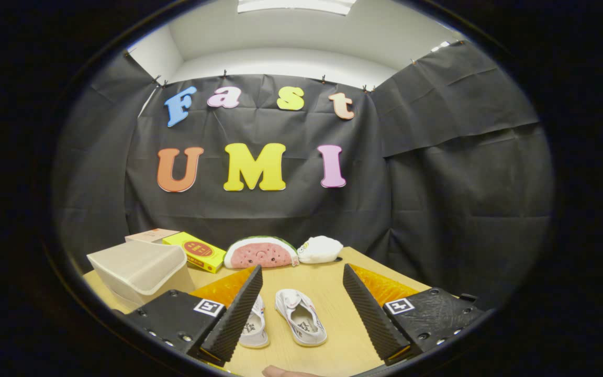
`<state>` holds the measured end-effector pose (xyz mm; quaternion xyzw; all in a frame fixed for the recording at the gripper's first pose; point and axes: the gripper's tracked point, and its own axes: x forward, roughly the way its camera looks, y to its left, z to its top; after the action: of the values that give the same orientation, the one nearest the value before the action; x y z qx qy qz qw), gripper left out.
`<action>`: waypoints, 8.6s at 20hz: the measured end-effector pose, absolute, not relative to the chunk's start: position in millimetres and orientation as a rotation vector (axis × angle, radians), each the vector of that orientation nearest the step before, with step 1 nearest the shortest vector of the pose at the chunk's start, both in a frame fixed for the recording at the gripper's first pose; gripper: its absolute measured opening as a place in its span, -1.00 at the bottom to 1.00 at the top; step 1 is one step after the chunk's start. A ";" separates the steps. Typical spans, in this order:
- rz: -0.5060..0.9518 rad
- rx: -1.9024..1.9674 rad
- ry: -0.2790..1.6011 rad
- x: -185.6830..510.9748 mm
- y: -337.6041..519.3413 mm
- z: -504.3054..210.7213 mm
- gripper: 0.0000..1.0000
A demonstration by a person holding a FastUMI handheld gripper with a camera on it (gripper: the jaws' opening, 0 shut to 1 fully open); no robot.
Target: Open the storage box then place both shoes into the box .Put the left shoe in first, then the right shoe, with the right side of both shoes facing outward in a uniform manner.
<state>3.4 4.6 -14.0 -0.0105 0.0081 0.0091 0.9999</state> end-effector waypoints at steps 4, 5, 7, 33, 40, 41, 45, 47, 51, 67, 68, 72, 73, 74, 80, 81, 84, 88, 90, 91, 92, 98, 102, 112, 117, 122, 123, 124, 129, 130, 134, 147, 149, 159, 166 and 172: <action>0.065 0.010 0.011 9.5 15.2 -15.1 0.91; 0.076 0.018 0.022 13.6 16.9 -18.9 0.91; 0.097 0.028 0.050 24.1 22.6 -24.6 0.91; 0.921 0.672 0.942 116.8 290.6 -125.4 0.84; 0.996 0.754 1.027 110.4 303.0 -127.9 0.35; 0.999 0.739 1.034 109.6 305.3 -128.8 0.33; 0.977 0.693 1.039 111.2 302.1 -128.3 0.21; 0.963 0.636 1.030 110.4 298.9 -126.1 0.21; 0.919 0.562 1.020 112.5 289.4 -119.6 -0.38; 0.888 0.435 0.977 99.5 301.2 -95.9 0.06; 0.882 0.431 0.976 101.7 300.0 -99.9 0.26; 0.914 0.475 1.014 102.7 300.9 -110.9 0.87; 0.927 0.493 1.020 104.0 302.1 -114.4 0.87; 0.936 0.528 1.032 105.3 303.9 -118.8 0.87; 1.044 0.760 1.106 100.5 326.2 -126.5 0.71; 1.057 0.748 1.100 100.1 322.8 -124.9 0.56; 1.058 0.729 1.109 96.9 321.4 -124.0 0.20; 1.071 0.687 1.095 94.5 317.3 -122.7 0.09; 1.056 0.698 1.106 94.5 317.8 -123.8 0.09; 1.048 0.696 1.111 94.1 316.7 -124.3 0.09; 1.022 0.703 1.109 98.0 315.6 -124.0 0.09; 0.915 0.681 1.129 90.6 319.3 -92.7 -0.08; 0.859 0.557 1.082 84.3 325.2 -56.6 -0.08; 0.870 0.371 0.999 30.1 424.3 49.4 -0.08; 0.774 0.316 0.989 27.3 476.6 51.8 0.02; 0.832 0.273 0.990 -6.7 528.4 58.4 0.57; 0.852 0.260 0.989 -15.3 536.6 60.7 0.57; 0.872 0.250 0.985 -25.6 543.8 63.6 0.57; 1.002 0.182 0.925 -68.6 566.5 78.3 0.76; 1.006 0.176 0.923 -73.8 565.0 77.4 0.77; 0.990 0.168 0.924 -70.4 538.3 67.0 0.85; 0.611 0.019 0.880 52.6 298.0 -22.5 0.89; 0.519 -0.048 0.902 71.5 248.7 -50.6 0.89; 0.296 -0.270 1.035 96.7 94.4 -158.8 0.84; 0.235 -0.289 1.109 111.0 82.5 -198.6 0.57; 0.225 -0.331 1.123 129.5 96.8 -221.8 -0.34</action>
<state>129.5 96.8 -221.8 -0.1558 0.5288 0.1058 0.8276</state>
